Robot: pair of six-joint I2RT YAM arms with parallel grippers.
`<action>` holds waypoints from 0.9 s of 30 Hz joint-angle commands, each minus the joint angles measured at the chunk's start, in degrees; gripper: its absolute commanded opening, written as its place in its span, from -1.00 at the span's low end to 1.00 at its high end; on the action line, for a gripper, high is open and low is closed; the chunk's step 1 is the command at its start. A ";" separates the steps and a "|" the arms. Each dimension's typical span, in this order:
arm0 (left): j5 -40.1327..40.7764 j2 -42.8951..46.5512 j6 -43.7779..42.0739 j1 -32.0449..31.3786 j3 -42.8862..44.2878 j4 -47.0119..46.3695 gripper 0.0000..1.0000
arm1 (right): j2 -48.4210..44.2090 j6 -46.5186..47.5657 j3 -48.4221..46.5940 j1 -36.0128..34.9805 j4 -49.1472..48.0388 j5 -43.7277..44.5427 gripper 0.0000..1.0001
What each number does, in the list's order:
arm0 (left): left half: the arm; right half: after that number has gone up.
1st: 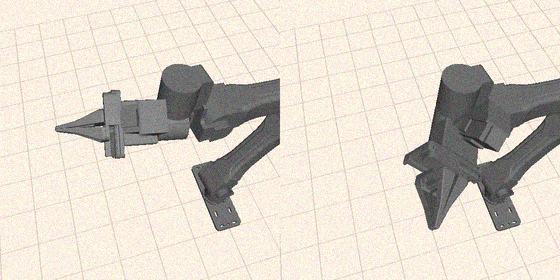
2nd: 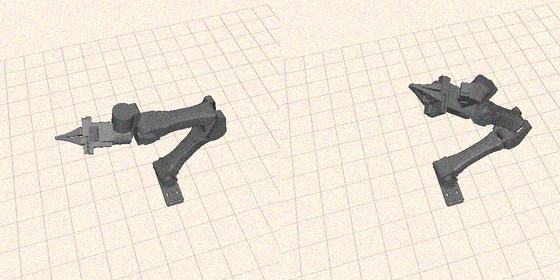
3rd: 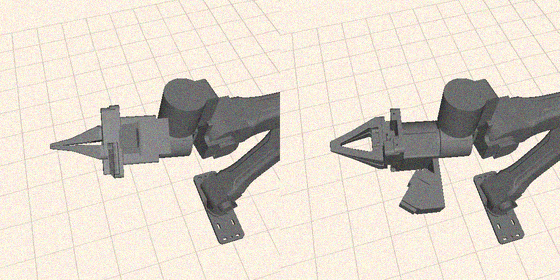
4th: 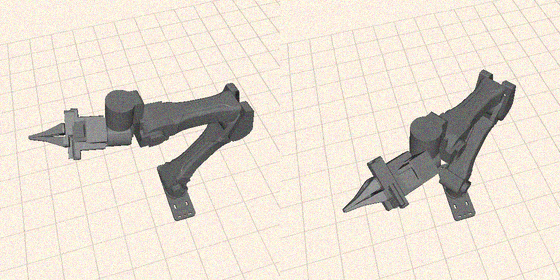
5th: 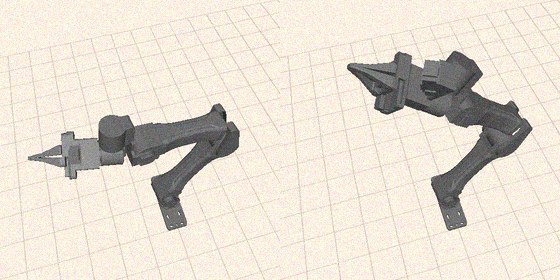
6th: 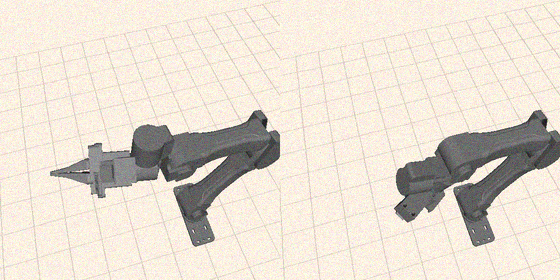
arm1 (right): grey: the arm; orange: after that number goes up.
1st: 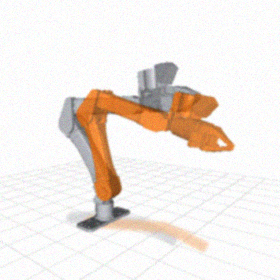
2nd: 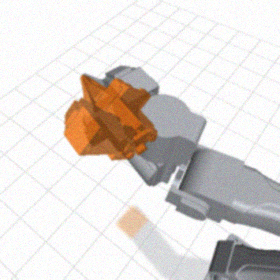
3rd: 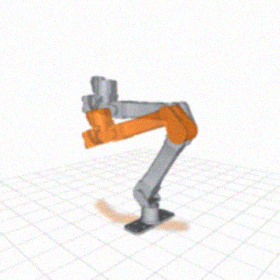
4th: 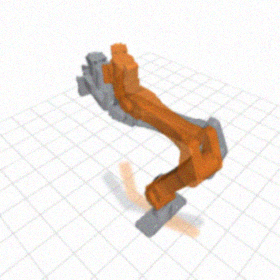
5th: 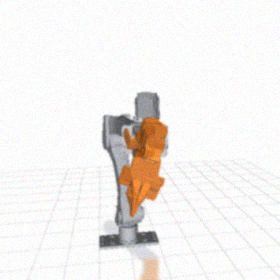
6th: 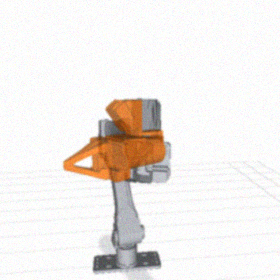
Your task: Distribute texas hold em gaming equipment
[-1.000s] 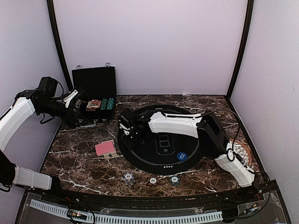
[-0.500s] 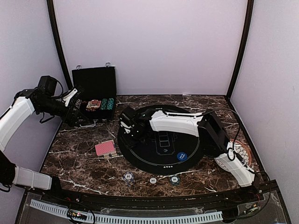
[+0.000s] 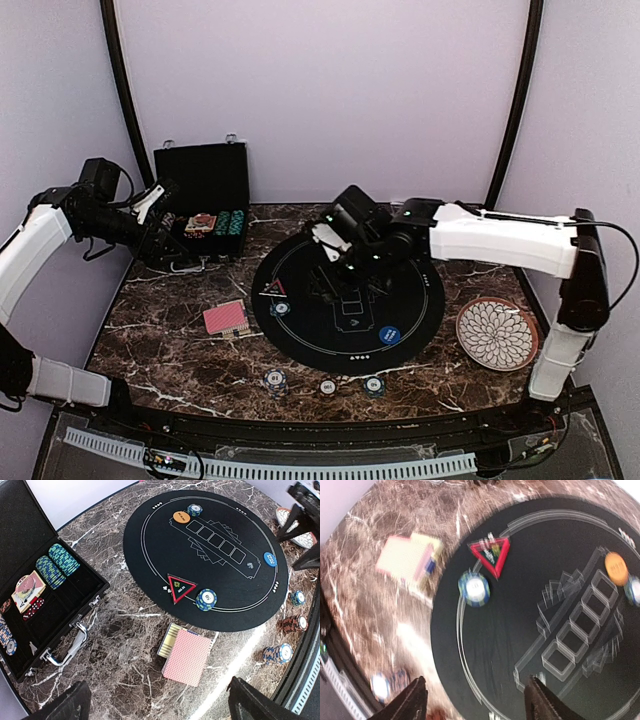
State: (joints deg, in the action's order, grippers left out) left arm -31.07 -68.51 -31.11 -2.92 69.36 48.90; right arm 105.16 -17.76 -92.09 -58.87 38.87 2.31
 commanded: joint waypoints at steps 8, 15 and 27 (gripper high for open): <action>-0.69 -0.08 -0.44 -0.86 1.10 1.54 0.98 | -17.71 -6.59 28.22 -4.16 3.75 -2.95 0.50; -0.95 -0.66 -0.40 -0.95 1.65 1.73 0.97 | -16.94 -7.00 31.58 -7.78 2.60 -3.09 0.54; -1.11 -0.34 -0.40 -0.95 1.99 2.06 0.98 | -10.14 -4.95 31.40 -9.77 0.18 -2.66 0.58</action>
State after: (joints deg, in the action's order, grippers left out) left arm -31.07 -69.36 -31.11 -3.55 69.41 49.43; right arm 93.60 -23.59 -60.88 -67.94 41.08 -0.45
